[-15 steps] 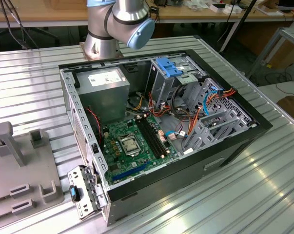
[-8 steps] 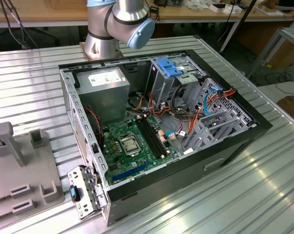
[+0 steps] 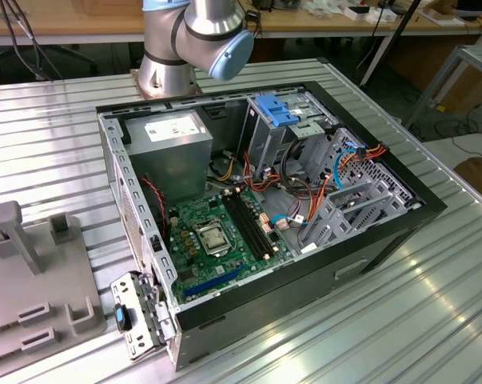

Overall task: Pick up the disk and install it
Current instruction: 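Pick up the disk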

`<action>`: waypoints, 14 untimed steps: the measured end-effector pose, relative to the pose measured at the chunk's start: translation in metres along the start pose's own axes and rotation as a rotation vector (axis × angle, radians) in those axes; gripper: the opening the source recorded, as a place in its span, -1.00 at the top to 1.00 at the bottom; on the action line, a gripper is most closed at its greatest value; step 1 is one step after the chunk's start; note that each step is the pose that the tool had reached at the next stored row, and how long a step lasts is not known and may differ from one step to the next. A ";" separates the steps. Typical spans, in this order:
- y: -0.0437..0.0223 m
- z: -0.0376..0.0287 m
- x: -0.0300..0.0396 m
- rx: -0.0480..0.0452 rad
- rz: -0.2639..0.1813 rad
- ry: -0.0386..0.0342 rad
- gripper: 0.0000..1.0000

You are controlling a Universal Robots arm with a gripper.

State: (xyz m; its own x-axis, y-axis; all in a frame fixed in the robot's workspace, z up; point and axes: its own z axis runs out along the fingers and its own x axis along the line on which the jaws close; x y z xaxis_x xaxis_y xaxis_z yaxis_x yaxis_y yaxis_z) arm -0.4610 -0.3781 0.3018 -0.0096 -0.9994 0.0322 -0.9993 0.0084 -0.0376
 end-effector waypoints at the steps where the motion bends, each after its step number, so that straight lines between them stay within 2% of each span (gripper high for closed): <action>1: 0.0000 0.0000 0.0001 0.0001 0.000 0.0001 0.26; 8: 0.0000 0.0000 0.0001 0.0003 0.002 0.0000 0.26; 14: -0.0002 -0.0035 0.0003 0.0000 0.002 0.0001 0.26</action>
State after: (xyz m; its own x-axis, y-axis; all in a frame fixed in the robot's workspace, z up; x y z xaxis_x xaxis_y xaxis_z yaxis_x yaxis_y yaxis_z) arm -0.4610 -0.3782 0.3053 -0.0114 -0.9994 0.0322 -0.9992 0.0102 -0.0377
